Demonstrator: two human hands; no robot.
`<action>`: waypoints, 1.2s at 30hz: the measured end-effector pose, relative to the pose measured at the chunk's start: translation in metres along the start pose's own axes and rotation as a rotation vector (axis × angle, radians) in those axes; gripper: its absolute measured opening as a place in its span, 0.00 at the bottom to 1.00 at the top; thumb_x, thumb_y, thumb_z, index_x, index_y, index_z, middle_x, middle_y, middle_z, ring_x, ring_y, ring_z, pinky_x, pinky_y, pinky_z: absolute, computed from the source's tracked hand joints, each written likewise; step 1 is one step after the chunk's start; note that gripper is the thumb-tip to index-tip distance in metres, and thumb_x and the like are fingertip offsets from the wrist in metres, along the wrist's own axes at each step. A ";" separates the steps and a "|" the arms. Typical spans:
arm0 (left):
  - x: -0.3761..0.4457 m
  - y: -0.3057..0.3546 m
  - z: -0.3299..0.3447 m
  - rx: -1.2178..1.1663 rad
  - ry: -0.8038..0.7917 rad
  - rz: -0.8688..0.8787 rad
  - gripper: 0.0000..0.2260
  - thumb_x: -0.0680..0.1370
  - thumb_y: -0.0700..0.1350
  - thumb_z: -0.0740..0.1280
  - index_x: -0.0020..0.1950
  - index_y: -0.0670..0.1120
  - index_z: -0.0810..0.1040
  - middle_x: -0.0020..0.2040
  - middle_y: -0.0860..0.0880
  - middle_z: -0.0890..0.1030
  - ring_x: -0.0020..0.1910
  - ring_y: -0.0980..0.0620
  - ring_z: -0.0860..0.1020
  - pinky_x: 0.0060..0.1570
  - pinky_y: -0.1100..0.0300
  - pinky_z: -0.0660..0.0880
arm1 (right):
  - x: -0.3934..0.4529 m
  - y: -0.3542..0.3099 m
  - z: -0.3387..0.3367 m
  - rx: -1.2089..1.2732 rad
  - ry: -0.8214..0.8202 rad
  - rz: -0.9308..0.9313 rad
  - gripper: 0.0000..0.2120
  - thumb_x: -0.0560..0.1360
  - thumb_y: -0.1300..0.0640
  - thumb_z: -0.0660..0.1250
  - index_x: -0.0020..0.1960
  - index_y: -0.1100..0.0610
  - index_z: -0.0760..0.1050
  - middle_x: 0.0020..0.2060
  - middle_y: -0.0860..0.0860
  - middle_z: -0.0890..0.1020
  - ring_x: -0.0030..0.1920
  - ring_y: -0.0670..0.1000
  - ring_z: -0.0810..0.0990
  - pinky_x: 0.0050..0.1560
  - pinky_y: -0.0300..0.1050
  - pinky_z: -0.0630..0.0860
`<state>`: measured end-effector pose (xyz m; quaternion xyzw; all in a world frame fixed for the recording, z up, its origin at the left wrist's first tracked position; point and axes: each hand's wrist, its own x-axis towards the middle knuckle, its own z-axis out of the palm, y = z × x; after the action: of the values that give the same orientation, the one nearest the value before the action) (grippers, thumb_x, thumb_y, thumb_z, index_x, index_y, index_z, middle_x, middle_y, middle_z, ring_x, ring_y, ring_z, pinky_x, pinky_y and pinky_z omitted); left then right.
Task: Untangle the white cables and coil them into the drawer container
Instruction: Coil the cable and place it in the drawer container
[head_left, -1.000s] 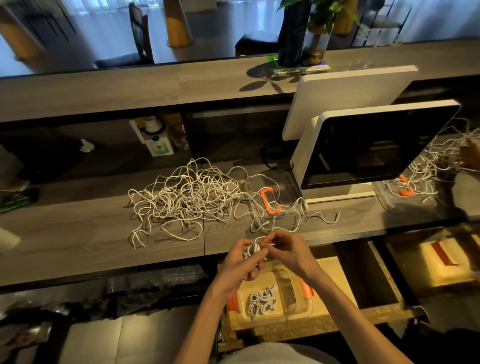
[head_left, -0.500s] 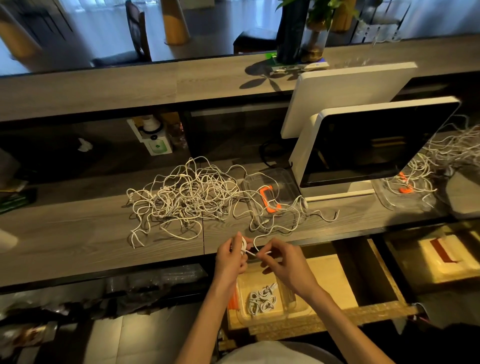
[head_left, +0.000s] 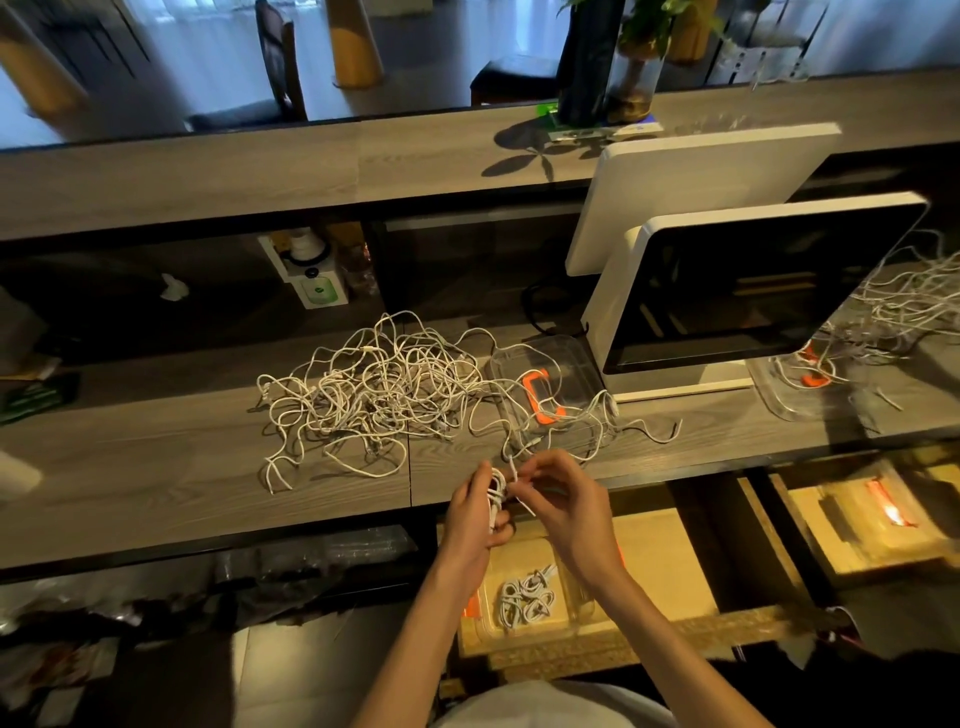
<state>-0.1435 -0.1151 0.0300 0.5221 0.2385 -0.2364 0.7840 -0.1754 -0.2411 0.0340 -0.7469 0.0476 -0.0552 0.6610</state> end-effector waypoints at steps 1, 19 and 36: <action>-0.001 0.000 0.001 -0.006 -0.006 -0.001 0.12 0.85 0.51 0.59 0.52 0.42 0.73 0.35 0.48 0.74 0.25 0.56 0.64 0.20 0.66 0.55 | 0.000 0.000 0.000 0.000 0.004 -0.005 0.07 0.76 0.64 0.75 0.51 0.57 0.80 0.45 0.50 0.86 0.49 0.51 0.86 0.51 0.46 0.83; -0.003 -0.006 0.002 0.100 0.094 0.015 0.32 0.79 0.70 0.51 0.43 0.42 0.76 0.28 0.47 0.74 0.24 0.55 0.68 0.19 0.67 0.61 | -0.010 0.006 0.010 -0.466 -0.118 -0.184 0.07 0.80 0.60 0.70 0.57 0.53 0.82 0.52 0.44 0.78 0.50 0.39 0.80 0.48 0.31 0.77; 0.010 -0.014 -0.010 0.263 0.189 0.019 0.36 0.75 0.73 0.51 0.41 0.42 0.78 0.33 0.44 0.77 0.33 0.47 0.78 0.30 0.59 0.69 | -0.002 0.009 0.013 -0.470 -0.284 -0.129 0.05 0.81 0.57 0.68 0.56 0.54 0.80 0.47 0.46 0.75 0.47 0.42 0.76 0.45 0.30 0.70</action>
<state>-0.1457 -0.1120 0.0107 0.6425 0.2733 -0.2081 0.6850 -0.1758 -0.2287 0.0230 -0.8814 -0.0814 0.0207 0.4649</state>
